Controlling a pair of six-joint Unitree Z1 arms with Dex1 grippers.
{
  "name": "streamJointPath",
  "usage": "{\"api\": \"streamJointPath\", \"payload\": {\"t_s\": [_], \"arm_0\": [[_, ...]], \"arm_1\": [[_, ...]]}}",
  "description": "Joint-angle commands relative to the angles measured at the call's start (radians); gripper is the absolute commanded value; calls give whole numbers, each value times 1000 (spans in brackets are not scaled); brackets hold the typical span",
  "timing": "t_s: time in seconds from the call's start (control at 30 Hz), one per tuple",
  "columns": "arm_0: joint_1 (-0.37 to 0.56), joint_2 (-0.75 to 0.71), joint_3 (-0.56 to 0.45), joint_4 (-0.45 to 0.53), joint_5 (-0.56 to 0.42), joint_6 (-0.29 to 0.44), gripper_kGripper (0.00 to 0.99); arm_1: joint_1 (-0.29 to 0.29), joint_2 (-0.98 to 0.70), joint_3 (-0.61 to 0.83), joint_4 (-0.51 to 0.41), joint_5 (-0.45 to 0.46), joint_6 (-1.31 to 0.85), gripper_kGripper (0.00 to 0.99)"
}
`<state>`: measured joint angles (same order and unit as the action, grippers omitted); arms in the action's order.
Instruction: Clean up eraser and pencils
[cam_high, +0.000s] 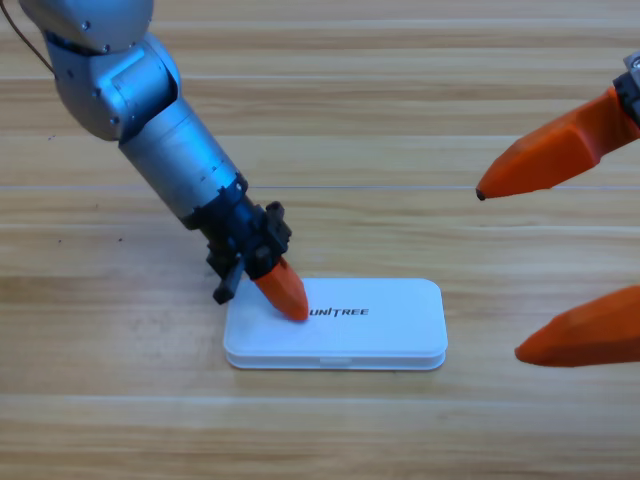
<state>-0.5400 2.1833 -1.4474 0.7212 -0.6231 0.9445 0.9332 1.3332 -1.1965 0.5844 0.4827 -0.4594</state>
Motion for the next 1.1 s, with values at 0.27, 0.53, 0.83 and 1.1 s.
{"api": "streamJointPath", "payload": {"t_s": [0.27,0.53,0.83,1.1], "arm_0": [[-41,-70,65,-43,89,-75,0],[-98,-432,-53,208,171,-95,990],[-248,-616,-24,284,198,-202,990],[-258,-631,13,282,212,-210,990]], "arm_1": [[-27,44,9,-15,13,13,957],[-28,49,6,-15,13,13,957],[-28,50,5,-15,10,16,957],[-28,50,5,-15,8,19,957]]}}
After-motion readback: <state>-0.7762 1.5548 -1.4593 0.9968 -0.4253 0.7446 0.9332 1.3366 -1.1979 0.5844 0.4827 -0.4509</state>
